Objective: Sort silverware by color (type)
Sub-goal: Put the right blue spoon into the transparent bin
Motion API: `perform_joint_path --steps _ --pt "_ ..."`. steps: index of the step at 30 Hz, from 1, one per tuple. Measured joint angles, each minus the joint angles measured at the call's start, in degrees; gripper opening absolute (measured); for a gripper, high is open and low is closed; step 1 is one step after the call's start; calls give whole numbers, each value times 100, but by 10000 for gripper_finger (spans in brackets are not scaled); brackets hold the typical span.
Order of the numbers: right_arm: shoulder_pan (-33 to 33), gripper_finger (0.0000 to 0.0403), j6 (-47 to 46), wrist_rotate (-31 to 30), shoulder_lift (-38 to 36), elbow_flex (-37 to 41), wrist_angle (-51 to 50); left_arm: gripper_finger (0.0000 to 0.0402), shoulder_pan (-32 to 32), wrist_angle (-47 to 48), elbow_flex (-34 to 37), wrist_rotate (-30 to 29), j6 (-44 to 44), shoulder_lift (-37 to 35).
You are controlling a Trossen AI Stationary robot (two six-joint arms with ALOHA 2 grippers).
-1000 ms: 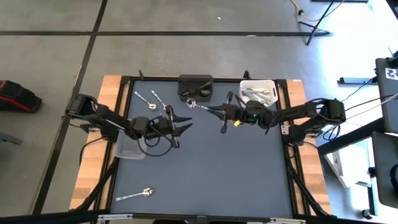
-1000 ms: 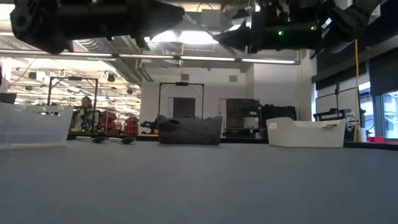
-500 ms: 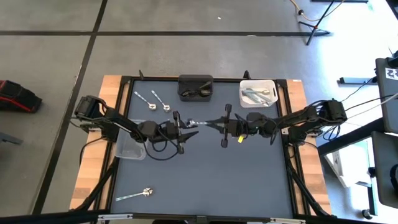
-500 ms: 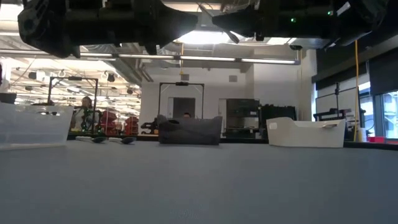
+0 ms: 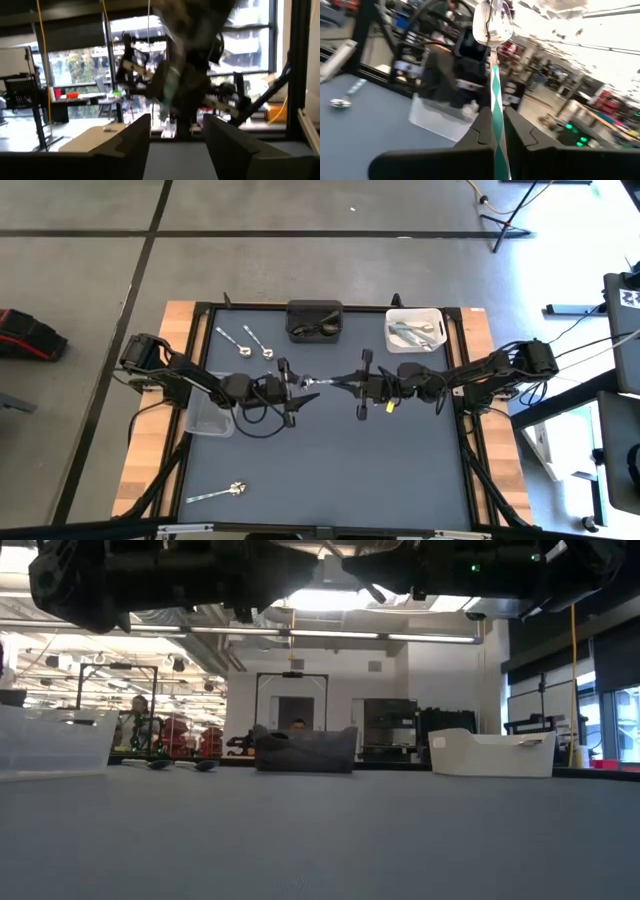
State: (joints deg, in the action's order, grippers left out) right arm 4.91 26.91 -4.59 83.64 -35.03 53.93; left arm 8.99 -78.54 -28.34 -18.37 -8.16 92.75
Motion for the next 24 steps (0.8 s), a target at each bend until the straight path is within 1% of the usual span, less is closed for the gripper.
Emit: perform_joint_path --steps 4,7,14,16,20,24 --pt "0 5 -104 117 148 -2 116 190 68 -202 -95 0 -22 0" --pt "-2 8 -137 115 307 -7 356 189 134 -44 -231 7 -175 -2" --pt "-2 5 -134 113 707 -264 341 189 271 28 -402 -11 -493 -2" --pt "-2 8 -123 44 732 -276 341 185 319 18 -413 -113 -552 -2" --pt "-2 6 -115 -75 732 -282 350 157 426 -5 -413 -589 -630 -2" --pt "2 10 -131 -50 732 -286 356 107 548 -89 -415 -904 -870 -2"
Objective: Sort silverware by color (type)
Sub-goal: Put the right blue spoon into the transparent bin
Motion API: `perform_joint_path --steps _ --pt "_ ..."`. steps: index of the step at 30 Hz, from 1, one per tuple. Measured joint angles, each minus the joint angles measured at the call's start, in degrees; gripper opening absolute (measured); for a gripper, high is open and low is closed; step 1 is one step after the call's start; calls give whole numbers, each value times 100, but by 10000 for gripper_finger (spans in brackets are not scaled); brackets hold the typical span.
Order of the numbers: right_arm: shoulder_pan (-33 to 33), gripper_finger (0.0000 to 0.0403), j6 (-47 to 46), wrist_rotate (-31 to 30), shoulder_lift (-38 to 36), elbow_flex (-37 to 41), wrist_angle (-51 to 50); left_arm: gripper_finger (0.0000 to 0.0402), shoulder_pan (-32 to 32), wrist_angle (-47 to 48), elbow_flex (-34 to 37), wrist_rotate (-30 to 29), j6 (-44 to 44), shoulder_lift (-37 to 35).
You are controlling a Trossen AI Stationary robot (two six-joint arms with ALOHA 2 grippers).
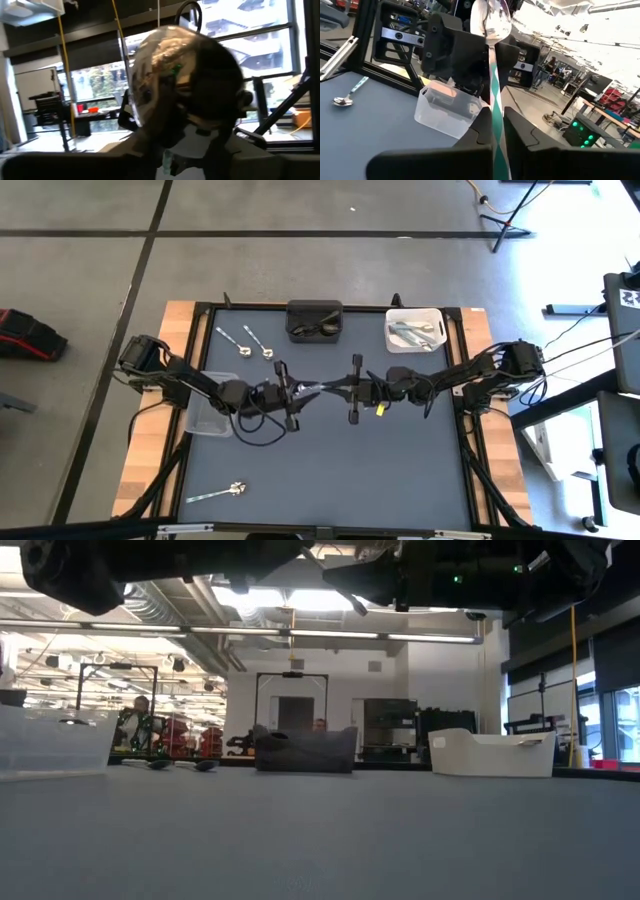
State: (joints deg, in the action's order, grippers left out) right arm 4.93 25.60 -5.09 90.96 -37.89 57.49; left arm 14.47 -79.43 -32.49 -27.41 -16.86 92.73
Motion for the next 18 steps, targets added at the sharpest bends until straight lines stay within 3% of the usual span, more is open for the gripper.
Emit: perform_joint_path --steps 7,13,18 --pt "-2 35 -236 115 0 0 33 13 30 33 -4 -194 -44 0" --pt "5 69 -432 71 -123 4 -267 16 104 224 -4 -297 -304 -117" --pt "235 108 -316 -17 -964 0 -1110 16 514 1333 -4 -1419 -746 -893"
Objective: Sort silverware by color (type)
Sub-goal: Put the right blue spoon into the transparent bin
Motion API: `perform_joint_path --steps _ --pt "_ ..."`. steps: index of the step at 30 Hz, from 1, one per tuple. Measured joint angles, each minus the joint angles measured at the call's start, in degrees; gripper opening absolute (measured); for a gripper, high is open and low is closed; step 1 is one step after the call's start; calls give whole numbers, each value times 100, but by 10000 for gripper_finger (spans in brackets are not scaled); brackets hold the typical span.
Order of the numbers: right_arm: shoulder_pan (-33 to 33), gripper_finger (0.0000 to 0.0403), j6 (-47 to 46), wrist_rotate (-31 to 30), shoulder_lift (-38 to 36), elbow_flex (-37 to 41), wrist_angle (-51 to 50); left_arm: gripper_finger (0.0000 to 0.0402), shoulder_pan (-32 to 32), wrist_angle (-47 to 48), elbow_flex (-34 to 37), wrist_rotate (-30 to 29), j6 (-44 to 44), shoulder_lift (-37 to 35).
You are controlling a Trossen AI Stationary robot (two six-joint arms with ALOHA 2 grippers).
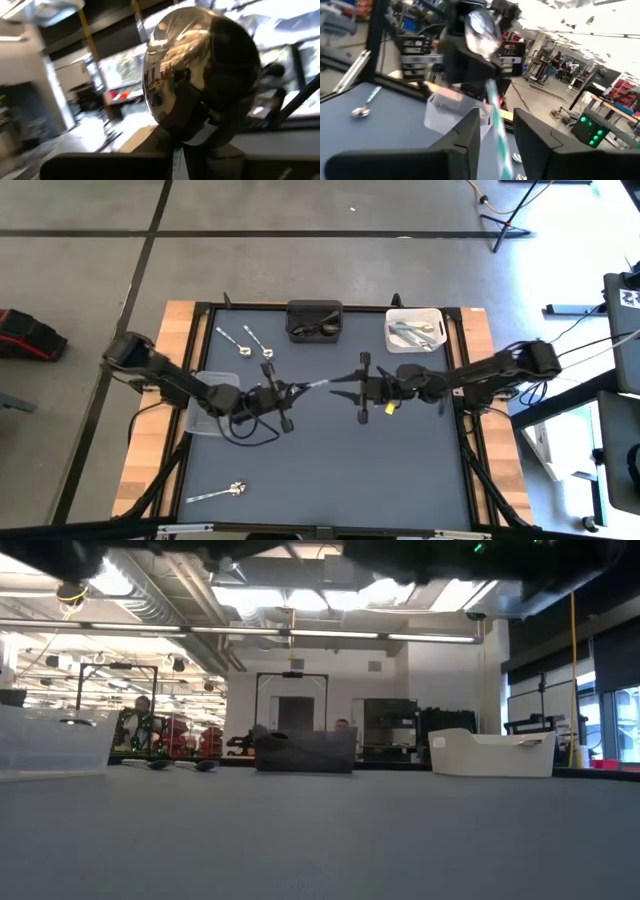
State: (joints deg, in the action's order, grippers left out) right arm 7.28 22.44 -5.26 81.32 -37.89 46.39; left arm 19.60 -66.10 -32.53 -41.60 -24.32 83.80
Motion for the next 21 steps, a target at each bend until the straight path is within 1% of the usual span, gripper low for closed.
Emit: perform_joint_path --steps 3,6,8,9,10,12,14,18,21 --pt "114 120 42 -132 -490 0 -826 16 277 1027 0 -905 129 -647" --pt "104 122 35 -294 -858 0 -1541 16 491 2523 -1 -1819 808 -1370" --pt "92 120 28 -359 -971 0 -1935 16 565 3762 -12 -2127 1530 -1854" --pt "91 120 4 -408 -988 0 -2088 16 576 4427 -63 -2125 1997 -2105" --pt "91 120 -17 -455 -993 2 -2202 16 572 5106 -156 -1992 2503 -2353" --pt "95 120 -90 -552 -997 2 -2437 16 500 6447 -410 -1502 3456 -2791" --pt "95 120 -167 -555 -997 2 -2771 16 357 7778 -750 -1006 4291 -3031" --pt "95 120 -373 -577 -997 4 -3380 16 72 10166 -1493 -187 5826 -3097" --pt "95 120 -483 -573 -997 4 -3660 16 -144 11743 -1926 593 7045 -3049"
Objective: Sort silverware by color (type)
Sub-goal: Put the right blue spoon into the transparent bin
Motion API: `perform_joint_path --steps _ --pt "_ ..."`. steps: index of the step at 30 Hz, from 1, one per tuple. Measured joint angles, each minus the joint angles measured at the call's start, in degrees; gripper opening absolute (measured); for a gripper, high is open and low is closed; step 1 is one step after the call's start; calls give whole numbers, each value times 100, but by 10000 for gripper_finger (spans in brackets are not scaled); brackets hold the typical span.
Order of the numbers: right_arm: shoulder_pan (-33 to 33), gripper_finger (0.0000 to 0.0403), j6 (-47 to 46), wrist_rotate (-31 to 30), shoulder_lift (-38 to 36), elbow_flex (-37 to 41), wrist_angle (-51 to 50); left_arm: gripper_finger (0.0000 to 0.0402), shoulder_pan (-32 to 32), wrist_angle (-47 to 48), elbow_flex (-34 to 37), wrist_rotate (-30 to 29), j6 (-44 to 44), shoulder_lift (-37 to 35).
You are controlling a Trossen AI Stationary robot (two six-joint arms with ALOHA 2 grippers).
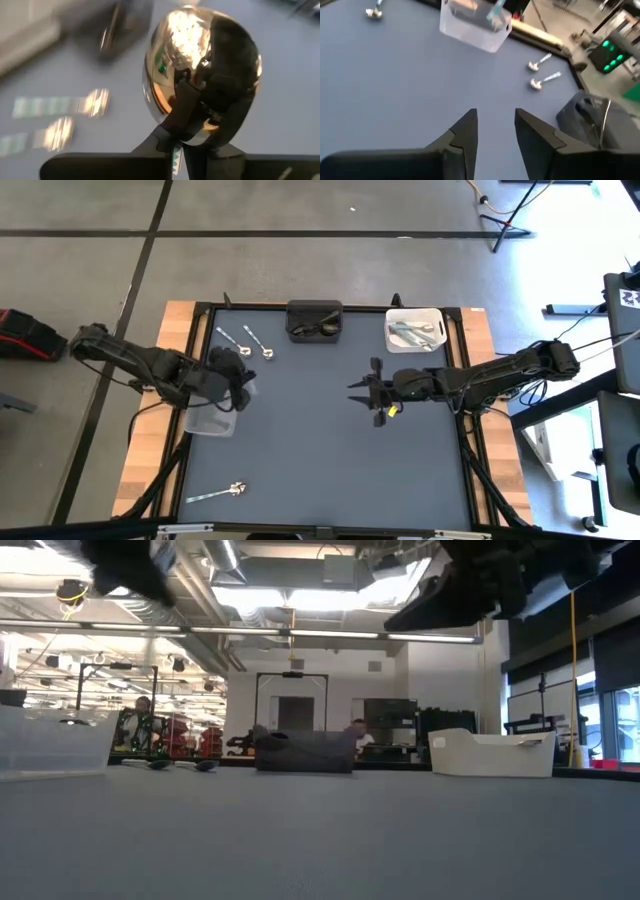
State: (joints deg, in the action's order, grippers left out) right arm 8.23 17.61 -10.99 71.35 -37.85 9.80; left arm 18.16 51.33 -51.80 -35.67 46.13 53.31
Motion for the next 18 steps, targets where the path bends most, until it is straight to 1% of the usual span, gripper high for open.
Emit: perform_joint_path --steps 3,6,9,11,13,18 --pt "0 120 -73 1 0 0 -107 16 -160 1164 -233 768 1014 93" --pt "0 120 -85 3 0 0 -64 16 -267 1922 -279 1466 1714 115" --pt "0 120 -85 1 0 0 -63 16 -362 2639 -279 1838 2425 292" --pt "0 120 -87 1 0 0 -52 16 -423 3120 -275 2064 2670 468" --pt "0 120 -85 2 0 0 -43 16 -483 3325 -275 2268 2769 656" --pt "0 120 -85 3 2 0 -31 16 -502 3149 -275 2799 2541 1090"
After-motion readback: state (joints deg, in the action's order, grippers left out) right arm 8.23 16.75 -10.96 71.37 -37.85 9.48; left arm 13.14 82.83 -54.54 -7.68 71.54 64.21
